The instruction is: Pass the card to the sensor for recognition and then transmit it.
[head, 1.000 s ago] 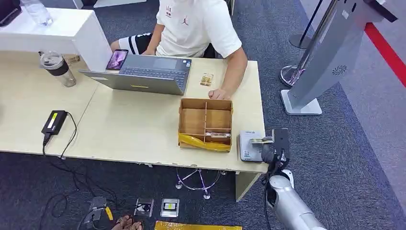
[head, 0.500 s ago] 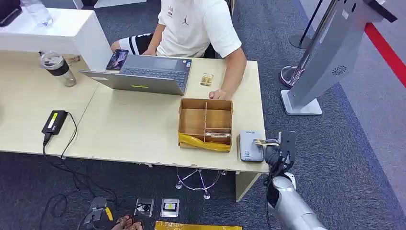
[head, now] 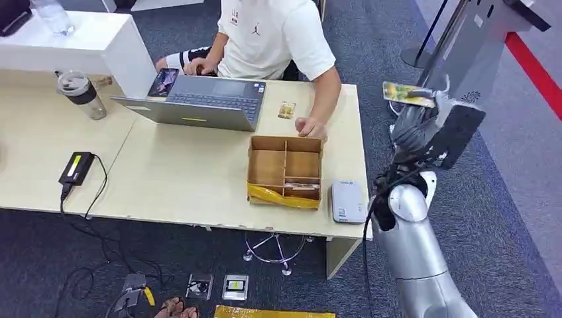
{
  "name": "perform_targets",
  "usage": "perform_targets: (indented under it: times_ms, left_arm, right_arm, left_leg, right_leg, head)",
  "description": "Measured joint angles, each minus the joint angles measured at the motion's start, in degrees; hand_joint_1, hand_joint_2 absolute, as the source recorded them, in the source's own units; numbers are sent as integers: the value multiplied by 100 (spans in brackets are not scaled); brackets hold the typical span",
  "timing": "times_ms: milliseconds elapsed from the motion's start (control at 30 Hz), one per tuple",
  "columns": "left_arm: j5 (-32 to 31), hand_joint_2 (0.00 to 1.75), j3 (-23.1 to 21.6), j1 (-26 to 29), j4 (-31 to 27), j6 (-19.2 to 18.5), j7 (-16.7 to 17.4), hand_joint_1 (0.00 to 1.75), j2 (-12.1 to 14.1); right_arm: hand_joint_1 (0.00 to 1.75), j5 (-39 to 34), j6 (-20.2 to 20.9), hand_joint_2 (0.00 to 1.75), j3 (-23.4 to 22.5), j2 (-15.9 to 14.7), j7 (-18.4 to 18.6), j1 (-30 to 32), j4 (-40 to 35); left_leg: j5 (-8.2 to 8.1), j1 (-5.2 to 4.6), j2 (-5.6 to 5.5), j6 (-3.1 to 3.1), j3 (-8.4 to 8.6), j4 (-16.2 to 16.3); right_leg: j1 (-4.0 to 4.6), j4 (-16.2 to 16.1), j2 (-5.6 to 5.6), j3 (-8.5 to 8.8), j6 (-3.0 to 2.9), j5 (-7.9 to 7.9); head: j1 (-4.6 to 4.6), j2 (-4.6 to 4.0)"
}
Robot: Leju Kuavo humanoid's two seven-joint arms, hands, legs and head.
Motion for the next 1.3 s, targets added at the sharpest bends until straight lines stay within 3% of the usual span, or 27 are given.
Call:
perform_targets:
  times_ms: [133,333,600,833,1133,1300]
  left_arm:
    - [-199,175,-9,-97,0,90,0,0,-17]
    - [-586,175,-24,-316,0,164,0,0,-53]
    - [-1235,175,-46,-662,0,227,302,0,-127]
    - [-1484,175,-55,-816,-2,256,461,0,-205]
    - [-1541,175,-63,-862,0,242,485,0,-256]
    - [-1567,175,-63,-866,0,2,485,0,-236]
  right_arm:
    - [175,990,35,175,145,146,-153,-697,-513]
    - [175,2544,433,175,813,492,-316,-1648,78]
    - [175,4465,951,175,1587,857,692,-2764,2472]
    - [175,5004,1449,175,2022,859,1436,-3119,3807]
    - [175,5194,1565,175,2265,819,1570,-3205,4661]
    - [175,5310,1567,175,2341,791,1657,-3214,4919]
  left_leg:
    - [0,0,9,0,1,-1]
    - [16,7,-2,1,-21,-2]
    - [31,7,-40,-8,-30,-1]
    - [30,4,-42,-8,-36,1]
    - [29,6,-16,-10,-34,2]
    - [29,7,-11,-10,-34,2]
  right_leg:
    - [-1,0,10,4,2,3]
    - [6,4,-5,-8,-6,13]
    - [10,6,-38,-17,-8,15]
    - [6,1,-39,-24,-8,15]
    - [6,2,-4,-36,-8,18]
    - [8,3,-2,-36,-8,18]
  head:
    - [0,0]
    - [4,0]
    - [0,0]
    - [2,0]
    - [0,0]
    - [0,0]
